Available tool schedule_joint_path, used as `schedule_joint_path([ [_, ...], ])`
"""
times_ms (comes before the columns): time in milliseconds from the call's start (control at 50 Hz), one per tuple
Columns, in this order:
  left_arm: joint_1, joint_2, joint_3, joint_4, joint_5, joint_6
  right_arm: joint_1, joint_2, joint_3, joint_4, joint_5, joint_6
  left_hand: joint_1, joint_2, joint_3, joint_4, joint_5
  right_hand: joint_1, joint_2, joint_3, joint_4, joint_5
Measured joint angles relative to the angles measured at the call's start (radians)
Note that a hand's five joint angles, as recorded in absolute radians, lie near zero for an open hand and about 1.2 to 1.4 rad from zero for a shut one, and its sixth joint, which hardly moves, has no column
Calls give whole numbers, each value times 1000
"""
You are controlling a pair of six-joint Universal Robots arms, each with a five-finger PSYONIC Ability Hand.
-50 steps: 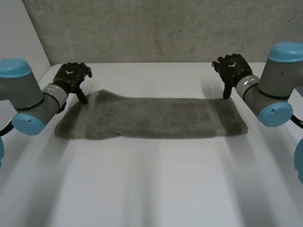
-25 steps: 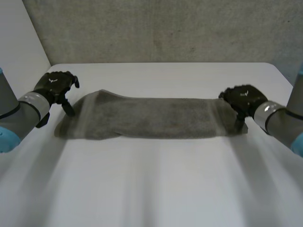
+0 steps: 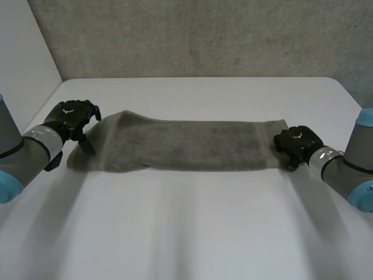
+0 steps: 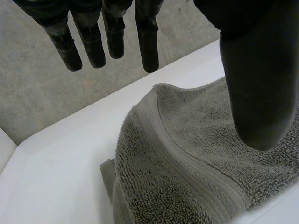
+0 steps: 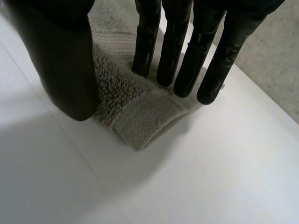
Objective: Fold the towel.
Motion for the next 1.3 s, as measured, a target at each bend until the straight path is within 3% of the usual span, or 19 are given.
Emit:
schedule_joint_path([
  [40,0,0,-1,0,0,0,-6,6,-3,2,2,-4,0,0,0,0,0,184,185,179,163,167],
  [60,1,1,-1,1,0,0,-13,8,-4,4,3,-9,0,0,0,0,0,378,392,383,390,399],
  [120,2,1,-1,4,-1,-1,-38,5,-7,9,9,-28,0,0,0,0,0,534,536,558,572,578],
  [380,11,2,-16,16,0,-1,-248,-116,-90,45,22,-167,0,0,0,0,-1,555,536,563,588,586],
  [480,12,4,-21,18,0,-1,-250,-153,-190,118,22,-160,0,0,0,0,-1,556,539,563,591,586],
  [600,12,9,-23,21,-2,-2,-93,-190,-333,194,36,-38,0,-5,0,0,-2,557,539,579,591,586],
  [720,9,14,-26,21,-4,-6,187,-179,-426,204,87,60,0,-5,0,0,-2,560,539,582,591,586],
  [840,5,21,-33,22,-4,-10,484,-80,-484,199,122,77,0,-6,0,0,-3,560,539,584,591,586],
  [920,3,23,-42,27,-3,-11,623,30,-530,200,150,66,0,-6,0,0,-3,41,16,71,79,51],
  [960,3,24,-48,32,-3,-11,667,85,-550,203,183,51,0,-6,0,0,-3,-315,-344,-291,-279,-333],
  [1000,2,24,-53,36,-2,-11,683,113,-554,205,213,36,0,-6,0,0,-3,-454,-479,-454,-446,-488],
  [1140,-1,24,-70,53,-1,-11,640,80,-450,210,289,-8,0,-6,0,0,-6,-526,-519,-511,-505,-518],
  [1300,-8,23,-72,62,-2,-11,447,-112,-109,143,242,-4,0,-8,0,0,-6,-530,-519,-511,-505,-518],
])
